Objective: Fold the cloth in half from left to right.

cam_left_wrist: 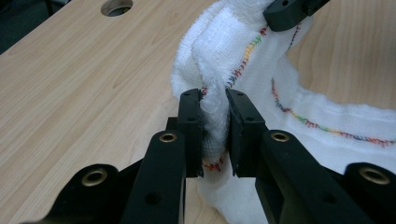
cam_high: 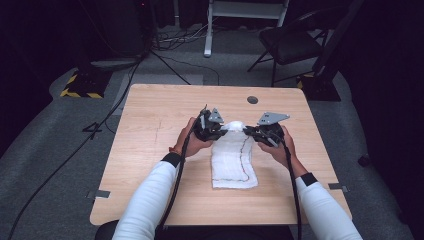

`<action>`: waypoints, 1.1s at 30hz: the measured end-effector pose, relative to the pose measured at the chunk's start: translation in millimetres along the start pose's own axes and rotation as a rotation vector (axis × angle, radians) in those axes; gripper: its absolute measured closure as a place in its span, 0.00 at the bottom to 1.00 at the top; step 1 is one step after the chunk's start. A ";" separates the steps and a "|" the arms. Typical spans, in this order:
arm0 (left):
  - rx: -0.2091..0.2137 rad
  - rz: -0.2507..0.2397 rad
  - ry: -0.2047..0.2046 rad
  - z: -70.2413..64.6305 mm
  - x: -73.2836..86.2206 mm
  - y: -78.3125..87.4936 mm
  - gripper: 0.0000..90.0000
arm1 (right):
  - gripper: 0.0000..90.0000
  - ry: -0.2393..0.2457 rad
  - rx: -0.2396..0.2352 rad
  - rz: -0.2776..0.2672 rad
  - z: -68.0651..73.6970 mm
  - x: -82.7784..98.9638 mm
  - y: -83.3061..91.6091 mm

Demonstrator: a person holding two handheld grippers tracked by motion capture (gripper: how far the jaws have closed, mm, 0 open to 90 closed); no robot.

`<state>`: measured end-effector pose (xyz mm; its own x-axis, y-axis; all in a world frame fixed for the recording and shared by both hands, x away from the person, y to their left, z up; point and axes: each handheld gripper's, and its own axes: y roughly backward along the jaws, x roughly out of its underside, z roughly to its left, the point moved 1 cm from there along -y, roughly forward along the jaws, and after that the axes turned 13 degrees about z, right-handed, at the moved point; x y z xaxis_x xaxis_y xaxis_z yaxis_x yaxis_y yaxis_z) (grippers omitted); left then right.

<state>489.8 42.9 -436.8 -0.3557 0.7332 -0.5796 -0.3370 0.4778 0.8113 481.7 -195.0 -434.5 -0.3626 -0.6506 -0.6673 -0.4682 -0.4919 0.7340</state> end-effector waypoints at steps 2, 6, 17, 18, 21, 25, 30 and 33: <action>0.004 -0.001 -0.021 -4.7 2.9 3.1 0.86 | 0.94 0.012 -0.017 -0.002 3.4 2.3 2.9; 0.005 0.004 -0.049 -14.8 8.6 9.4 0.85 | 0.94 0.035 -0.043 -0.010 10.9 4.7 8.8; 0.057 -0.012 -0.070 -31.3 33.0 19.5 0.82 | 0.94 0.096 -0.117 -0.007 31.0 14.5 16.6; 0.056 -0.012 -0.072 -33.1 35.1 19.2 0.83 | 0.94 0.105 -0.117 -0.004 33.2 15.4 17.2; 0.057 -0.007 -0.072 -37.8 40.6 21.2 0.81 | 0.94 0.123 -0.133 -0.001 38.9 19.0 19.7; 0.059 0.007 -0.088 -45.2 45.6 23.4 0.83 | 0.94 0.144 -0.152 0.003 46.8 25.1 22.2; 0.064 0.021 -0.119 -55.0 51.0 26.2 0.83 | 0.94 0.152 -0.161 0.010 49.4 32.4 25.0; 0.093 0.008 -0.101 -58.9 54.9 29.4 0.83 | 0.94 0.147 -0.169 0.010 49.9 37.9 27.4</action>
<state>409.1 68.7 -449.3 -0.2669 0.7798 -0.5662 -0.2507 0.5111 0.8221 414.9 -204.2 -446.1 -0.2395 -0.7273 -0.6432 -0.3190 -0.5667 0.7596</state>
